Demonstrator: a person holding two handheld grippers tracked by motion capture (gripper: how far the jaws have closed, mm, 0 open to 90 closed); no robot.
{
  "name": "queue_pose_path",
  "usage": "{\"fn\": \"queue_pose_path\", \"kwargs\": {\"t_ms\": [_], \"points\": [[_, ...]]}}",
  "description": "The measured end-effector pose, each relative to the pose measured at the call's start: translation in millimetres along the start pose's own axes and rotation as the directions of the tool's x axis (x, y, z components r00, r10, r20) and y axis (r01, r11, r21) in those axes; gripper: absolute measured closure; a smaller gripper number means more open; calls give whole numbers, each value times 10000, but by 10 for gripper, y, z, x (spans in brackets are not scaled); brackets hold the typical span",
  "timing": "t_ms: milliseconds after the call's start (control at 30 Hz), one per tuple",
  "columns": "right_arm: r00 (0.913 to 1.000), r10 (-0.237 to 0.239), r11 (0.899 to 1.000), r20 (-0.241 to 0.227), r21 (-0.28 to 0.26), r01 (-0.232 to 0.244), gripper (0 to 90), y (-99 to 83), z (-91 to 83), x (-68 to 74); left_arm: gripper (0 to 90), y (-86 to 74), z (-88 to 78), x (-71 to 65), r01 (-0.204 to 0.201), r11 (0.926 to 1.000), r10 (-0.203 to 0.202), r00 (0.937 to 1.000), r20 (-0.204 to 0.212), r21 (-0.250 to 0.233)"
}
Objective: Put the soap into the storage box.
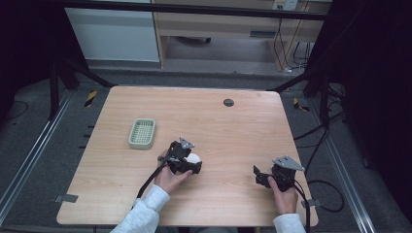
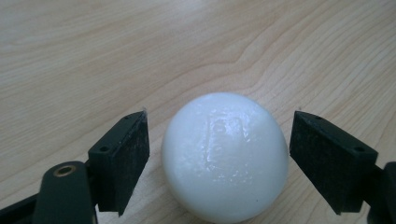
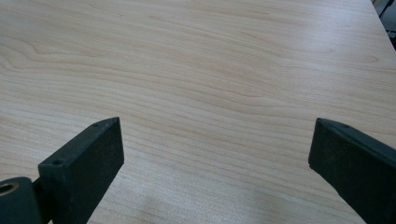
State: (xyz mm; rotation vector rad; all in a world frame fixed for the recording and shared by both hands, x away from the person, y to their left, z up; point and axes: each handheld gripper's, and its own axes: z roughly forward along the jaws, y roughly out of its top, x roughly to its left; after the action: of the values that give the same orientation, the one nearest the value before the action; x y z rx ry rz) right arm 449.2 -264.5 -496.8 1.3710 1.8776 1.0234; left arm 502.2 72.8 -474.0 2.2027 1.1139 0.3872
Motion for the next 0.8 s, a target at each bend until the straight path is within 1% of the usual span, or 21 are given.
{"fn": "queue_pose_path", "kwargs": {"t_ms": [33, 67, 133, 200, 233, 300, 367, 500, 533, 600, 633, 667, 800], "points": [[10000, -11, 10000, 6, -2, 11, 37, 0, 0, 0, 199, -7, 41, -19, -51, 9998, 51, 10000, 29, 188], [10000, -11, 10000, 6, -2, 11, 37, 0, 0, 0, 202, -7, 41, -19, -51, 9998, 51, 10000, 29, 188], [10000, 33, 10000, -14, 8, -33, 37, 2, -2, 3, 208, -16, 90, -41, -79, 9995, 84, 9999, -137, 311], [10000, 68, 10000, -43, 12, -68, 37, 3, -4, 3, 217, -19, 112, -42, -36, 9991, 44, 9998, -189, 424], [9999, 107, 9999, -63, 30, -107, 37, 4, -6, 5, 225, -21, 119, -37, -84, 9988, 94, 9997, -213, 484], [10000, 74, 10000, -52, 21, -74, 37, 4, -4, 4, 229, -23, 128, -40, -66, 9985, 79, 9997, -236, 536], [9999, 109, 9999, -55, 34, -109, 37, 5, -6, 5, 236, -32, 158, -52, -163, 9978, 185, 9993, -333, 647], [9999, 107, 9999, -52, 32, -107, 37, 5, -6, 5, 241, -30, 161, -61, -153, 9976, 181, 9990, -410, 674], [10000, -6, 10000, -12, 4, 6, 38, 2, 0, -1, 242, -27, 157, -61, -129, 9973, 160, 9990, -421, 729], [10000, -17, 10000, -7, 7, 17, 37, 2, 1, -1, 242, -25, 155, -60, -102, 9971, 134, 9990, -417, 758], [9999, 107, 9999, -61, 41, -107, 37, 5, -6, 5, 243, -24, 154, -60, -98, 9970, 130, 9990, -417, 771], [9999, 112, 9999, -57, 42, -112, 37, 5, -6, 4, 243, -22, 150, -56, -38, 9966, 75, 9990, -452, 818], [9999, 104, 9999, -63, 40, -104, 37, 5, -6, 5, 244, -25, 140, -59, -83, 9960, 130, 9985, -529, 889]]}}
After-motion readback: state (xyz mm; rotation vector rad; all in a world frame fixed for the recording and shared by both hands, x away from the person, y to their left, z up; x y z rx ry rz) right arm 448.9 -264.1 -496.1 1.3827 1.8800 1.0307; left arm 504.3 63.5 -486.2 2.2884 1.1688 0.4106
